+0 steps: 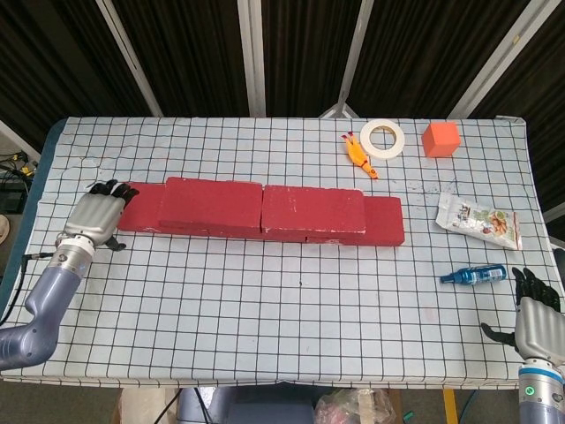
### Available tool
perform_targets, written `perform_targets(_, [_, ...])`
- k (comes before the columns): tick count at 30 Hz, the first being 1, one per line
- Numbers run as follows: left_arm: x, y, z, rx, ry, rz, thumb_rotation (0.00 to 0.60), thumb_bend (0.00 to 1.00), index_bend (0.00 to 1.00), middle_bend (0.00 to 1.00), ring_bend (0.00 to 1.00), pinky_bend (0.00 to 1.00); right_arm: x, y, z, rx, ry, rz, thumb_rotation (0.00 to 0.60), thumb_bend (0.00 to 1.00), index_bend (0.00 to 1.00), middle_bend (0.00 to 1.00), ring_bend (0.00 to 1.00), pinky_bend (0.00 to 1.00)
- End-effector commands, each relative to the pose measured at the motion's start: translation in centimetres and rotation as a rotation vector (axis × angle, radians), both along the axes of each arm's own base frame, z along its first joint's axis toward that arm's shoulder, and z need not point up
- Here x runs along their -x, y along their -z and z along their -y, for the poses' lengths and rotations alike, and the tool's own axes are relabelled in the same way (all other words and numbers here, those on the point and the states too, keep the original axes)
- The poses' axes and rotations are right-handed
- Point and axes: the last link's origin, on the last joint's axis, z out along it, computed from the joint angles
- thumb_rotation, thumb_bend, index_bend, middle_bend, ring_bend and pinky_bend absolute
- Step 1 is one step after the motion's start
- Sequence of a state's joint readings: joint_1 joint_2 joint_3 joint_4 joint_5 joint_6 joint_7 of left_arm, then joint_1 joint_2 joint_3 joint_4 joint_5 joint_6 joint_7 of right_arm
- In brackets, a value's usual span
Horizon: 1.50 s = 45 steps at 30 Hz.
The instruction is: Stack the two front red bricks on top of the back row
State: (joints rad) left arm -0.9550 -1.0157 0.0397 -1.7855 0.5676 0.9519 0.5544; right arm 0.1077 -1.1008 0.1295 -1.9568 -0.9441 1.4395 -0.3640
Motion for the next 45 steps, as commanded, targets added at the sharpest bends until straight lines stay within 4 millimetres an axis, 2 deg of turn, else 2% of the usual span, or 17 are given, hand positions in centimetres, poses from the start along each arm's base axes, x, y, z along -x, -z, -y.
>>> perform_targets(1, [0.6, 0.4, 0.1, 0.01, -0.01, -0.008, 0.6, 0.0, 0.16, 0.09, 0.0, 0.09, 0.0, 0.0, 0.0, -0.001, 0.0, 0.0, 0.6, 0.18, 0.05, 0.0, 0.0, 0.0])
perform_targets(6, [1.2, 1.5, -0.1, 0.029, -0.017, -0.026, 0.6, 0.0, 0.16, 0.09, 0.0, 0.09, 0.1, 0.1, 0.0, -0.004, 0.003, 0.0, 0.6, 0.18, 0.05, 0.0, 0.0, 0.0])
perform_targets(16, [1.2, 3.7, -0.5, 0.067, -0.016, -0.044, 0.6, 0.0, 0.14, 0.09, 0.0, 0.09, 0.2, -0.1, 0.0, 0.002, 0.004, 0.002, 0.6, 0.18, 0.05, 0.0, 0.0, 0.0])
perform_targets(45, [0.2, 5.4, -0.6, 0.093, -0.014, -0.066, 0.6, 0.0, 0.11, 0.09, 0.0, 0.09, 0.3, -0.3, 0.0, 0.006, 0.006, 0.006, 0.6, 0.18, 0.05, 0.0, 0.0, 0.0])
